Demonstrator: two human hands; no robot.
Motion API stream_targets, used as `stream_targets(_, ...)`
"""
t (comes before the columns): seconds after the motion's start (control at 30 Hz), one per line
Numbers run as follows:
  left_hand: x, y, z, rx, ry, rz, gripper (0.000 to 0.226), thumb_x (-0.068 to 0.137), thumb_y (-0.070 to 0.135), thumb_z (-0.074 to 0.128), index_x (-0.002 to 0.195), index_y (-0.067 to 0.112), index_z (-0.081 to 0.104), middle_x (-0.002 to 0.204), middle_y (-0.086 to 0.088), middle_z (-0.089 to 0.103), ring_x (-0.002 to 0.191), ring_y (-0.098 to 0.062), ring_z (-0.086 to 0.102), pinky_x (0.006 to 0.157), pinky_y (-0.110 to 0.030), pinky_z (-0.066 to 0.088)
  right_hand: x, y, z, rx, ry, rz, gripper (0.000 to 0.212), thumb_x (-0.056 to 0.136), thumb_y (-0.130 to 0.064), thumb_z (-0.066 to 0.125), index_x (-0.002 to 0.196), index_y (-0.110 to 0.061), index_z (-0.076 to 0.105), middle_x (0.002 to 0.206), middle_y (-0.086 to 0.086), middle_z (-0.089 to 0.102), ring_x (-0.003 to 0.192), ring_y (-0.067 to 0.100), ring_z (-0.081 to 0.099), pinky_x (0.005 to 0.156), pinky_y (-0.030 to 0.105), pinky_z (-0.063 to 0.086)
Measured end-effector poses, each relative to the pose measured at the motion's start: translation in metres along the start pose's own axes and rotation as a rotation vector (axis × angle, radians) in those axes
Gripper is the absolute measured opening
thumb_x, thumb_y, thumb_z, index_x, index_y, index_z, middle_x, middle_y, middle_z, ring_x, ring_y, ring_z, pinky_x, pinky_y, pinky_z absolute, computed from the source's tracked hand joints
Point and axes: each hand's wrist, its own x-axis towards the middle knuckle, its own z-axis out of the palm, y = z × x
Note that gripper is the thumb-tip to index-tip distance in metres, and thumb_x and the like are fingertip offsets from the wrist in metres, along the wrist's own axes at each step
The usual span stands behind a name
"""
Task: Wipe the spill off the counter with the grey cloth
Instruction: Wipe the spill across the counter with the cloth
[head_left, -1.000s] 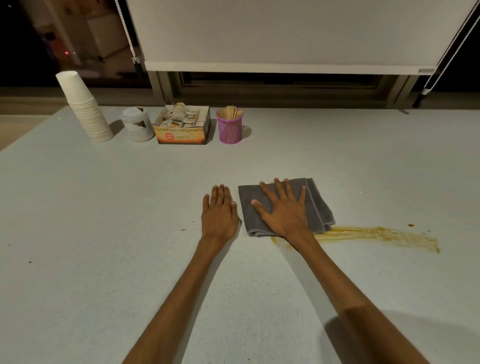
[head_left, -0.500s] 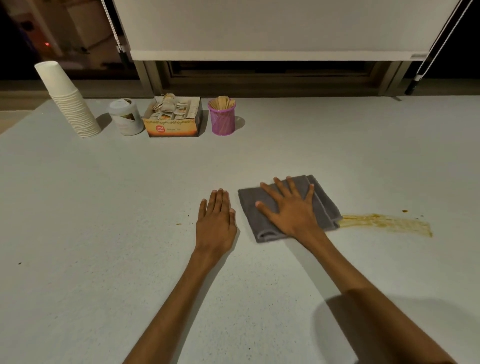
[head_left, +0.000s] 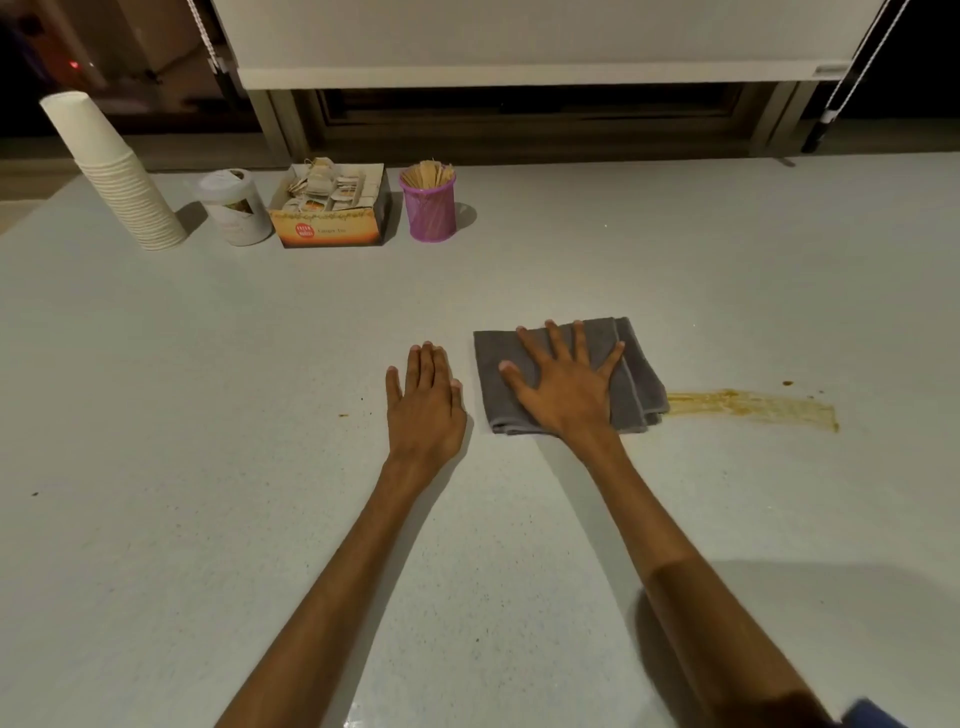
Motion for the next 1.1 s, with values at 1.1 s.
stream_targets(1.1, -0.02, 0.062, 0.014, 0.0, -0.042, 0.152, 0.053, 0.105, 0.023, 0.016, 0.154, 0.004, 0.005, 0.164, -0.012, 0.006, 0.153, -0.022, 0.001, 0.126, -0.039, -0.002, -0.034, 0.083, -0.024, 0.019, 0.014, 0.187, 0.072, 0.087, -0.08, 0.021, 0.151, -0.047, 0.024, 0.165, -0.002, 0.016, 0.153, 0.031, 0.003, 0.105, 0.079, -0.005)
